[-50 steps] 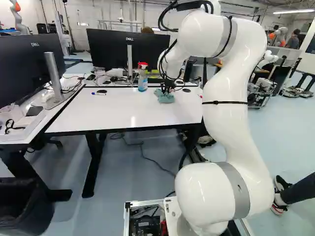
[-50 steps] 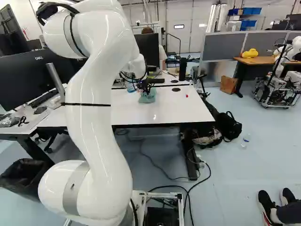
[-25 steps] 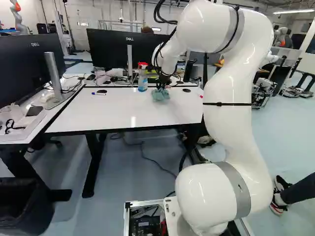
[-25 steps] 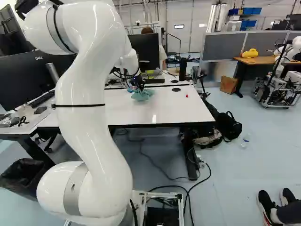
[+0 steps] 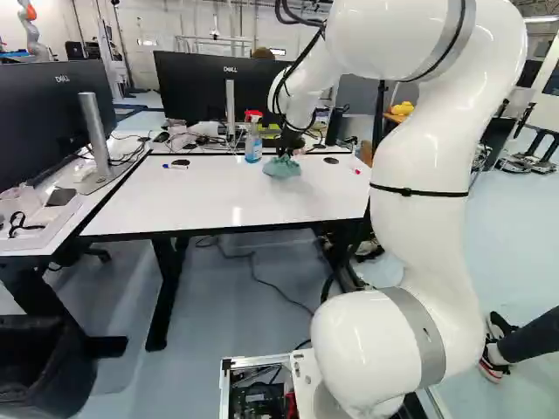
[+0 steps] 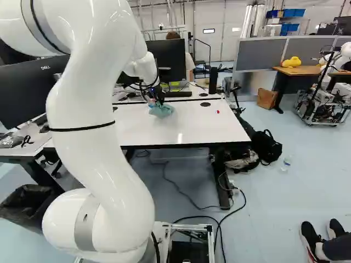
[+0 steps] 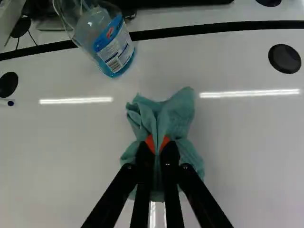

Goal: Clean the table with the green towel

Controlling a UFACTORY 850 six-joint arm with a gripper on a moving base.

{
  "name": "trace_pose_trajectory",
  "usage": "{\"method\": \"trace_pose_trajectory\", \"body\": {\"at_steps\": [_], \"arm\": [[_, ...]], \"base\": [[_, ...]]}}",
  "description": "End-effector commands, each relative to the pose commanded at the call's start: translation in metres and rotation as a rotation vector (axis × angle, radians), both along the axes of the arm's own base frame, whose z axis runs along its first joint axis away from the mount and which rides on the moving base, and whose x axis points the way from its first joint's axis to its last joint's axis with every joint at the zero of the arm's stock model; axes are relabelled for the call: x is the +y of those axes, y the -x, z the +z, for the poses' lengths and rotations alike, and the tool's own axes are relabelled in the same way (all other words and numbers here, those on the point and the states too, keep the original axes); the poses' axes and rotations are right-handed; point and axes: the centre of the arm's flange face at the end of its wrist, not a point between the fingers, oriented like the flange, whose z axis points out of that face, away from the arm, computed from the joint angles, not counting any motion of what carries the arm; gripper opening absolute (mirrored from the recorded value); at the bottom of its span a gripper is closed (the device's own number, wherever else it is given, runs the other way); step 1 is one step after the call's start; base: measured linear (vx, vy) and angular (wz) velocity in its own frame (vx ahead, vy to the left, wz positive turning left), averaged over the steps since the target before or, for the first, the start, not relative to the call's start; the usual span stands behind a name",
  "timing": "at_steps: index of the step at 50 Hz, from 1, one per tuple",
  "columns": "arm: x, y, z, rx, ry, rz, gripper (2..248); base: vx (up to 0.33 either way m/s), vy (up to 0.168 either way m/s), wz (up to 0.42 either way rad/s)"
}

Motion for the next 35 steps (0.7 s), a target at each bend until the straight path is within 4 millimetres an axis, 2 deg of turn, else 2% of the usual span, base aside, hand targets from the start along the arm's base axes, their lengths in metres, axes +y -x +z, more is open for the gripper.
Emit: {"method": "trace_pose_trajectory", "body": {"at_steps": [31,35], "arm": [[-0.004,0.059,0.002,0.028,0.001,-0.002,29],[-0.004,0.062,0.002,0.029,0.002,-0.002,29]], "base": [[0.0,0.0,0.0],[0.0,0.0,0.0]]}}
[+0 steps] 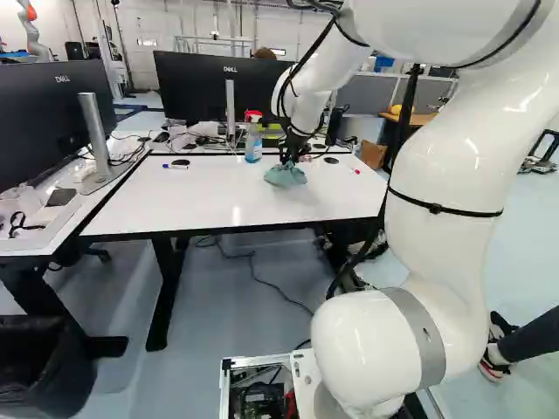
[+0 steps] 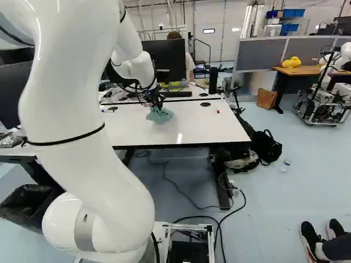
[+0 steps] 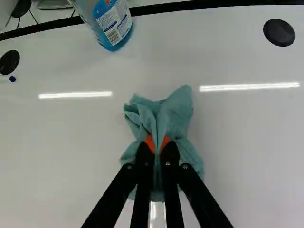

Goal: Clean the table with the green towel

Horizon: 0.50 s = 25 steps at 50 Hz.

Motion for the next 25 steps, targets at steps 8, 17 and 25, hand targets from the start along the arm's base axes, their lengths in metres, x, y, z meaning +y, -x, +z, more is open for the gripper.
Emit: {"method": "trace_pose_trajectory", "body": {"at_steps": [8,17,25], "arm": [[0.0,0.0,0.0,0.0,0.0,0.0,29],[0.0,0.0,0.0,0.0,0.0,0.0,29],[0.0,0.0,0.0,0.0,0.0,0.0,29]], "base": [[0.0,0.0,0.0],[0.0,0.0,0.0],[0.0,0.0,0.0]]}}
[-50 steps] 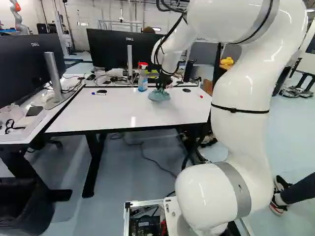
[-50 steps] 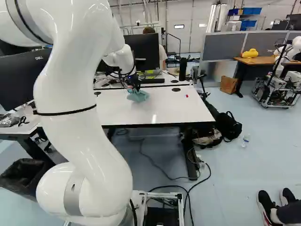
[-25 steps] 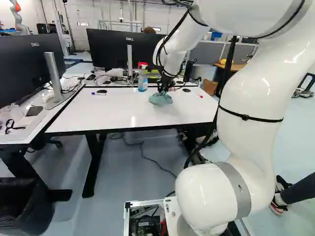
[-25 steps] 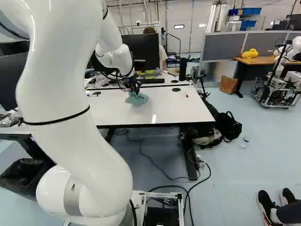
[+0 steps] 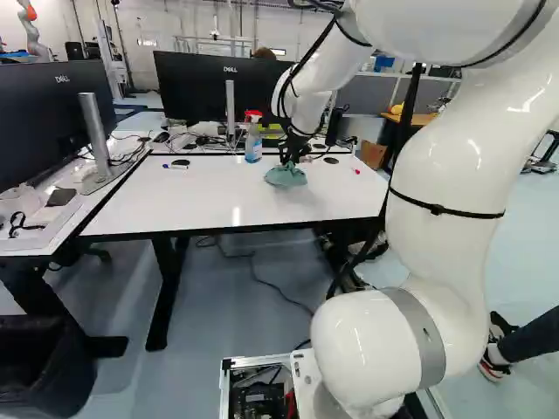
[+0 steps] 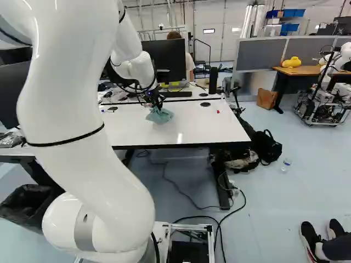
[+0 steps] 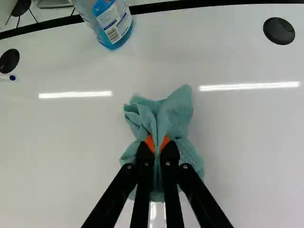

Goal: Clean the table with the green towel

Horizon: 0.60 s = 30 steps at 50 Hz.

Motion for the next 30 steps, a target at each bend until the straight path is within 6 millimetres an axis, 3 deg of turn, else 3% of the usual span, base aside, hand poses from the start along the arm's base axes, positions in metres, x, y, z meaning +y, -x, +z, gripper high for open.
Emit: {"method": "trace_pose_trajectory", "body": {"at_steps": [16,30], "arm": [[0.001,0.001,0.006,-0.012,-0.001,0.003,29],[0.018,-0.011,0.023,-0.049,-0.003,0.031,29]], "base": [[0.0,0.0,0.0],[0.0,0.0,0.0]]}}
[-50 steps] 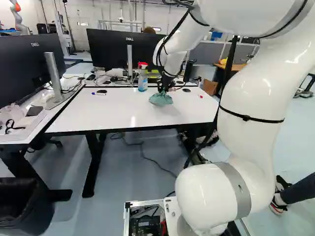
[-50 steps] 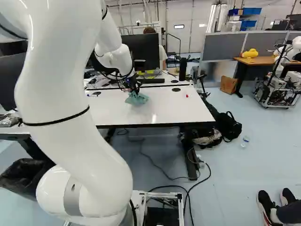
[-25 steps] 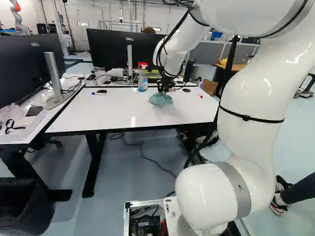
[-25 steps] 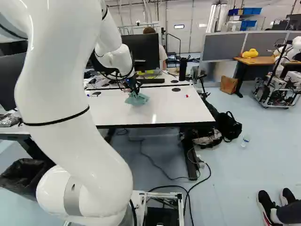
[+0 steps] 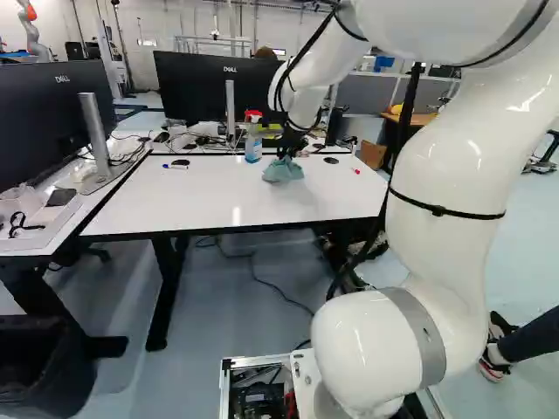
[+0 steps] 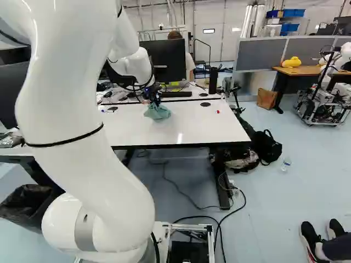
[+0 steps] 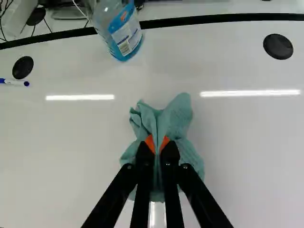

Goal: Clean the table with the green towel

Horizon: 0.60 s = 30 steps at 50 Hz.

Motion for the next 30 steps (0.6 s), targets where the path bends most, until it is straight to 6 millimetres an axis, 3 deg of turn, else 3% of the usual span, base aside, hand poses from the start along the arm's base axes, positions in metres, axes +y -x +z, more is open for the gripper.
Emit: {"method": "trace_pose_trajectory", "body": {"at_steps": [23,30], "arm": [[0.034,-0.023,0.029,-0.065,-0.007,0.055,29],[0.046,-0.031,0.028,-0.069,-0.008,0.073,29]], "base": [[0.0,0.0,0.0],[0.0,0.0,0.0]]}}
